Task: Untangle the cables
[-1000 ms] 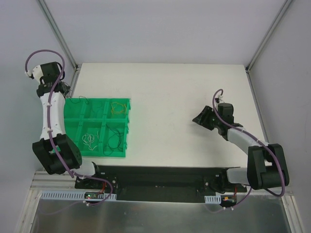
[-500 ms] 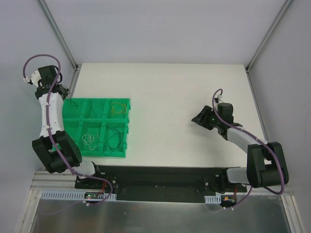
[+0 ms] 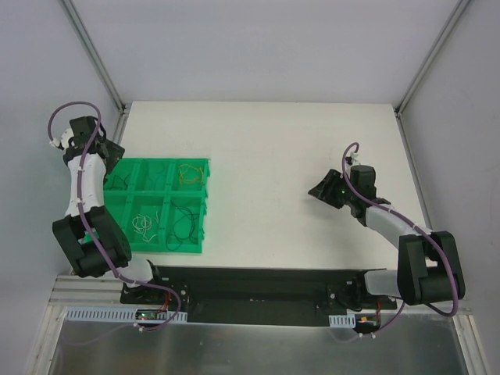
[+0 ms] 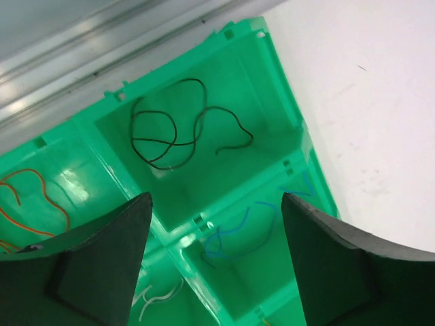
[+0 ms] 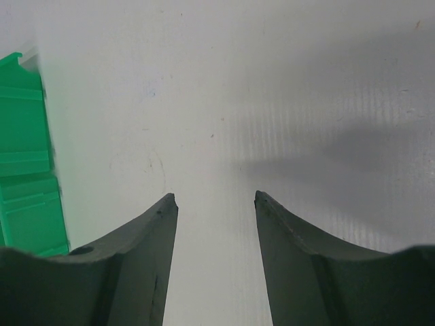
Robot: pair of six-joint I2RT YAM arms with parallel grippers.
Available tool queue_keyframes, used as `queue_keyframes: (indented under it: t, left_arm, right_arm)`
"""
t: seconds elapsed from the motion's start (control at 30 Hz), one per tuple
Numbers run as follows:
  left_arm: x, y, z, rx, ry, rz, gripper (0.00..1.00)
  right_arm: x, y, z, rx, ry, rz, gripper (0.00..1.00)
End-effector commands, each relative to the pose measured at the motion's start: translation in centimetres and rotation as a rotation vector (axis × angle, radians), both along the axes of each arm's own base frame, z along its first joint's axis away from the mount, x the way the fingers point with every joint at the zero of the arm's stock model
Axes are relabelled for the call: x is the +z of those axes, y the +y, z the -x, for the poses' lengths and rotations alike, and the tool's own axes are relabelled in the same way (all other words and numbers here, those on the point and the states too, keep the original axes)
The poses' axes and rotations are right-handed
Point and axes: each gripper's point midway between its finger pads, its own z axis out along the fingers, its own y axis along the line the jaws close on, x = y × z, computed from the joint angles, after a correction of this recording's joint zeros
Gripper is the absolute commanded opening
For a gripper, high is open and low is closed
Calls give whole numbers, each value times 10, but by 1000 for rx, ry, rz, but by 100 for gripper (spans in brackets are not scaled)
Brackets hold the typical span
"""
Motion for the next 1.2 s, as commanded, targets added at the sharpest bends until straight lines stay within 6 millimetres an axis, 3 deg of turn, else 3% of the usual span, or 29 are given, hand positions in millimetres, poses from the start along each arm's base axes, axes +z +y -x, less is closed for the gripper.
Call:
queue_keyframes:
  t: [0.0,0.1,0.2,0.3,0.4,0.5,0.6,0.7,0.83,1.0,1.17]
  left_arm:
    - [36,-23,-6,-57,-166,44,77]
    - [37,-77,-22,-253,-194,79,79]
    - [39,-166,-42,-624,-198,46,82]
    - [40,-249,-44,-1010,-191,-24,82]
    - [40,-312,-24,-1306,-211,-75,81]
    - [53,-349,1,-1443,-302,-89,81]
    - [74,-381,38,-1591,-461,-90,82]
    - [109,-384,61,-1611,-654,-256,83]
    - [173,-370,93,-1540,-1033,-381,86]
    - [185,-361,107,-1508,-1154,-424,87]
    - [174,-358,100,-1509,-1135,-499,87]
  right_arm:
    - [18,-1,-13,-1,-65,5,52]
    - [15,-2,-14,0,-61,14,52]
    - [17,-7,-15,-9,-89,47,52]
    - [20,-17,-15,-38,-137,95,53]
    - [30,-26,-13,-66,-213,128,55]
    - [46,-32,-8,-89,-308,138,56]
    - [77,-39,2,-128,-467,135,59]
    - [121,-53,18,-188,-644,149,68]
    - [152,-80,44,-298,-711,220,82]
    - [181,-101,70,-383,-739,263,98]
    - [192,-87,75,-327,-639,208,97]
